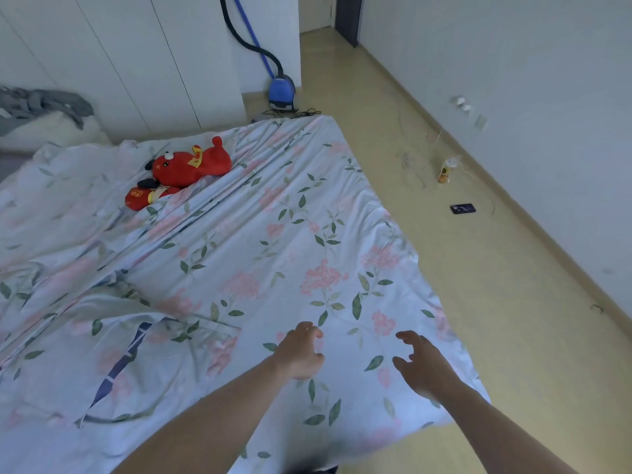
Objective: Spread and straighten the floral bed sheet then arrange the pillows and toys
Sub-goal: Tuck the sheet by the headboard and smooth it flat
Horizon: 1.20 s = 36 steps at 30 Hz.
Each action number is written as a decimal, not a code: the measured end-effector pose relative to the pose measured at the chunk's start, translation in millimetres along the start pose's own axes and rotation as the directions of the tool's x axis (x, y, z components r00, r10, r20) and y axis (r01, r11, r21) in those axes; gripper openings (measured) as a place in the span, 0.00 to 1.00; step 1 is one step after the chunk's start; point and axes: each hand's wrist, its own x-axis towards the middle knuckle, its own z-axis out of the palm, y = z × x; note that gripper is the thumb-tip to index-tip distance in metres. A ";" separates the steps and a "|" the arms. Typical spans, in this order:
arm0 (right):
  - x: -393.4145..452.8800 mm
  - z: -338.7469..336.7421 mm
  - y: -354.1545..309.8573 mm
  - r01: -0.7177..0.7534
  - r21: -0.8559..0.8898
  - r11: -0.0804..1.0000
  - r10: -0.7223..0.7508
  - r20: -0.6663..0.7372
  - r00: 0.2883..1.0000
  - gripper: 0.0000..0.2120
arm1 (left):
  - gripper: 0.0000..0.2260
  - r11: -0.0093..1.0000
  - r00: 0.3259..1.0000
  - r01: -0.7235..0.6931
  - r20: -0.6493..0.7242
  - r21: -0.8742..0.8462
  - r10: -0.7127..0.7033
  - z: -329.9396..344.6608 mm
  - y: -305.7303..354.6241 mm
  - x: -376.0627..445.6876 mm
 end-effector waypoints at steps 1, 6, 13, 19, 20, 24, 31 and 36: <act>8.8 -13.4 10.0 -0.005 -0.005 1.000 0.005 0.001 1.000 0.24 | 0.25 1.000 1.000 -0.003 -0.009 -0.003 0.003 -0.6 15.6 9.8; 53.2 -79.3 64.4 0.023 -0.021 1.000 -0.024 -0.005 1.000 0.25 | 0.24 0.999 0.998 -0.037 -0.044 -0.029 0.035 4.4 101.7 54.9; 95.3 -189.3 177.0 0.119 -0.052 0.992 -0.118 0.020 0.993 0.24 | 0.25 0.994 0.992 0.026 -0.124 -0.103 -0.039 52.0 252.7 117.5; 110.6 -280.0 260.4 0.156 -0.087 0.984 -0.150 0.079 0.986 0.25 | 0.24 0.981 0.983 0.112 -0.125 -0.156 -0.132 93.4 346.2 144.6; 117.2 -299.6 271.2 0.156 -0.088 0.984 -0.148 0.086 0.985 0.24 | 0.24 0.980 0.982 0.117 -0.130 -0.163 -0.138 98.7 363.9 150.2; 153.3 -345.7 288.4 0.211 -0.074 0.975 -0.202 0.110 0.973 0.25 | 0.24 0.975 0.969 0.156 -0.164 -0.161 -0.183 103.0 400.4 169.6; 211.4 -383.9 272.6 0.300 -0.031 0.953 -0.288 0.199 0.937 0.25 | 0.23 0.952 0.945 0.216 -0.197 -0.217 -0.259 93.7 420.2 206.1; 297.0 -433.1 246.0 0.398 -0.078 0.914 -0.371 0.231 0.899 0.25 | 0.23 0.915 0.919 0.229 -0.236 -0.333 -0.316 65.2 443.8 274.8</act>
